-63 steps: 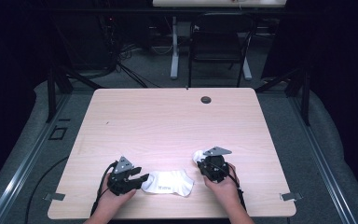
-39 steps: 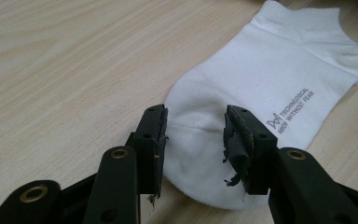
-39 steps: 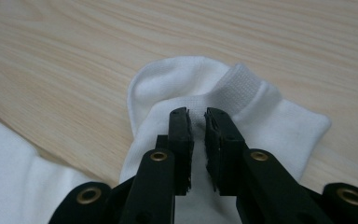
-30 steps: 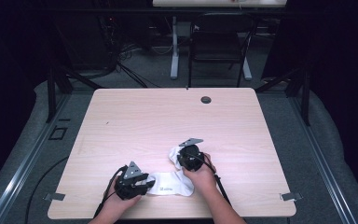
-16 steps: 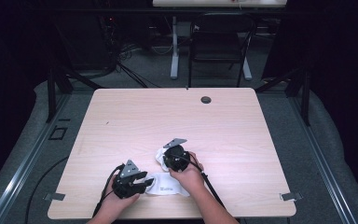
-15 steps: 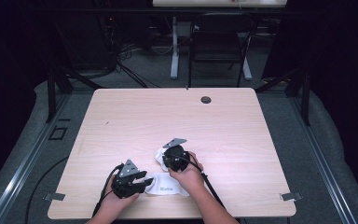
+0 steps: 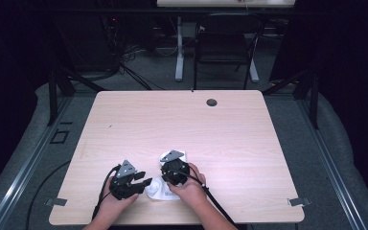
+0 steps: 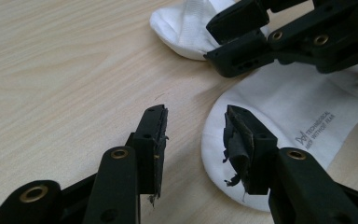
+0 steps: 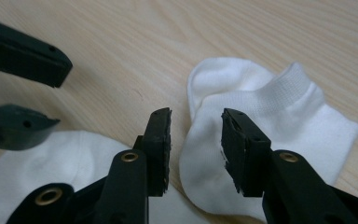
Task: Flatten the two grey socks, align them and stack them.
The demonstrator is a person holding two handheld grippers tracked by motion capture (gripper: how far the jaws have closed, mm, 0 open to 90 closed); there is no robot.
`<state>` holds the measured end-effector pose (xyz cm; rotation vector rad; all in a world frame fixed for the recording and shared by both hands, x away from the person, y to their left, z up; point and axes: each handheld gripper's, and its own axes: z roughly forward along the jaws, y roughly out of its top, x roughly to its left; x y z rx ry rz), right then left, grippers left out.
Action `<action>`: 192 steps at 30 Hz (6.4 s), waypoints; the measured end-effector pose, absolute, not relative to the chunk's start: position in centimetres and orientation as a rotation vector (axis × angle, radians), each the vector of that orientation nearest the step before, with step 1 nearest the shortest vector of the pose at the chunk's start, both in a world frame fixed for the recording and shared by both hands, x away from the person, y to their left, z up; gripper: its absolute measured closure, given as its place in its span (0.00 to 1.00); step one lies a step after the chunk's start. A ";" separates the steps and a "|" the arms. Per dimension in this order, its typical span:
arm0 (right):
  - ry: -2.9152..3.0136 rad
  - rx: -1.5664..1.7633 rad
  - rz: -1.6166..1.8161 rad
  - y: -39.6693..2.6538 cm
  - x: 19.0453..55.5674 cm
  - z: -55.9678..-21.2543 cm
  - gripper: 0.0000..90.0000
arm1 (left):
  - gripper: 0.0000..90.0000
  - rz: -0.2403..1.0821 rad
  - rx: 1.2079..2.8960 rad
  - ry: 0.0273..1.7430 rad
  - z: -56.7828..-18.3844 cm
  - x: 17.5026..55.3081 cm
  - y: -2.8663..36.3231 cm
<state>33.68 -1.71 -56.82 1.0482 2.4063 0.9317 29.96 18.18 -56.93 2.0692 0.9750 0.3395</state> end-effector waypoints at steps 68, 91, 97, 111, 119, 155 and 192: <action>2.212 1.261 1.167 -9.2 34.1 -53.0 1.00 | 0.76 0.385 2.167 0.971 -58.0 36.0 13.7; 2.139 1.484 1.038 -14.3 34.8 -56.2 0.99 | 0.77 0.429 2.165 0.959 -58.1 35.9 14.2; 2.170 1.486 1.008 -15.0 34.3 -56.1 0.91 | 0.77 0.422 2.164 0.968 -58.1 36.0 14.7; 2.200 1.363 1.104 -12.8 35.1 -55.7 0.82 | 0.77 0.428 2.169 0.965 -58.0 36.1 14.8; 2.220 1.428 0.994 -12.9 36.3 -57.2 0.82 | 0.77 0.422 2.169 0.961 -58.0 36.2 15.0; 2.215 1.395 0.995 -13.2 35.8 -58.0 0.83 | 0.90 0.340 2.138 0.969 -58.2 36.8 14.5; 2.211 1.363 1.143 -12.8 34.3 -54.6 0.96 | 0.97 0.375 2.047 0.984 -54.9 35.0 16.3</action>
